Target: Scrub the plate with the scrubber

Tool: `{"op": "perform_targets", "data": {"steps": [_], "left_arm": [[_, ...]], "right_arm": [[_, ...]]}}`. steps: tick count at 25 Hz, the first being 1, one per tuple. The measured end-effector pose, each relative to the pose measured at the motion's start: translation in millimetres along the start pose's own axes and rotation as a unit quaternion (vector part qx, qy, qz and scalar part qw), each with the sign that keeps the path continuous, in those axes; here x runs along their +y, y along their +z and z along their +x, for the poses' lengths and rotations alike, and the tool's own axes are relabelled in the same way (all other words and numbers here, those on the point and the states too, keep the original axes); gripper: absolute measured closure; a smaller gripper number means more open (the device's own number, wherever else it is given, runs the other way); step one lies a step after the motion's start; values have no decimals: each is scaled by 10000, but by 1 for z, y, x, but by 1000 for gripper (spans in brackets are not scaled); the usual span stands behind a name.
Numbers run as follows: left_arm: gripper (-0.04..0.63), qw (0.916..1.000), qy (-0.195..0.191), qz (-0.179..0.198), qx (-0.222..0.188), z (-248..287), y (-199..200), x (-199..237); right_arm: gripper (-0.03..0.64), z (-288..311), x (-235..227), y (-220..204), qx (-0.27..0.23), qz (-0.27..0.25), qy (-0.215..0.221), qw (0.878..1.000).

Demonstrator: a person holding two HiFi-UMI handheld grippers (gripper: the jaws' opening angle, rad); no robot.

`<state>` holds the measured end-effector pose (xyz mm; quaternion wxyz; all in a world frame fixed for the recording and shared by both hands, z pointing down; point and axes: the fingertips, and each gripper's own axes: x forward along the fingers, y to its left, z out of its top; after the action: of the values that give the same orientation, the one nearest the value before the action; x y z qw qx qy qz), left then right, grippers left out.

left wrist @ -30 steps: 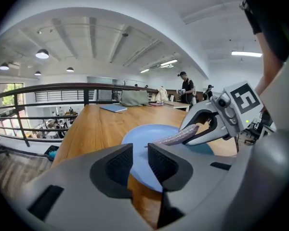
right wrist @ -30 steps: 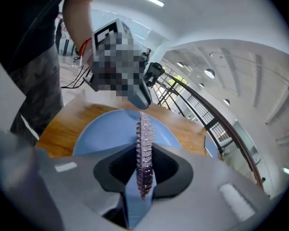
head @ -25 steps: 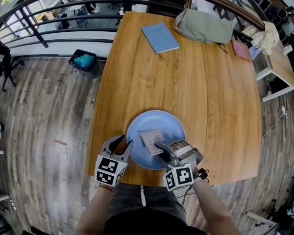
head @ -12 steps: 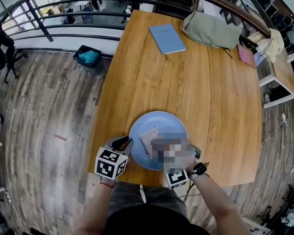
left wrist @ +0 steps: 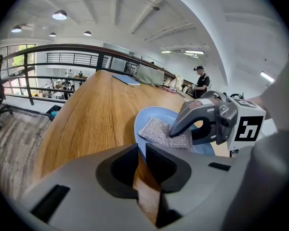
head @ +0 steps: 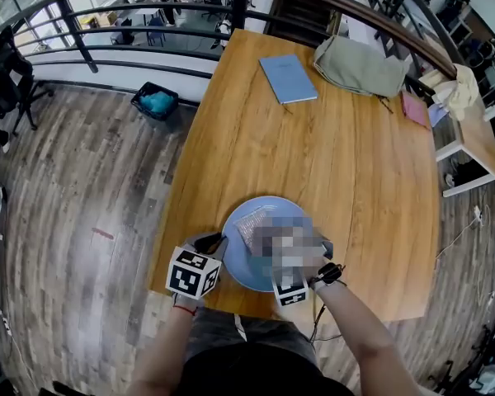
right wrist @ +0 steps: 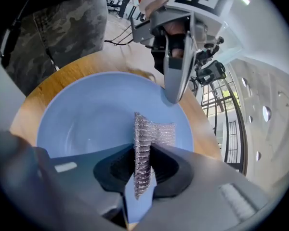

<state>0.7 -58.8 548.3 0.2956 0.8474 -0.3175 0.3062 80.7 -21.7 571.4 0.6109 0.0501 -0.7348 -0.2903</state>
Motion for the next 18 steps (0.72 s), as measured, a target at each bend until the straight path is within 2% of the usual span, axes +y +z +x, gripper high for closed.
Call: {"op": "perform_targets", "data": {"steps": [7,18], "left_arm": [[555,9997,170,-132,-82,1,-1,2],[569,9992,290,-125,-262,5,7,2]], "right_arm": [[531,-2,4,-36,338,651,113,9972],[531,-33,52,-59,511,1024,792,9903]]}}
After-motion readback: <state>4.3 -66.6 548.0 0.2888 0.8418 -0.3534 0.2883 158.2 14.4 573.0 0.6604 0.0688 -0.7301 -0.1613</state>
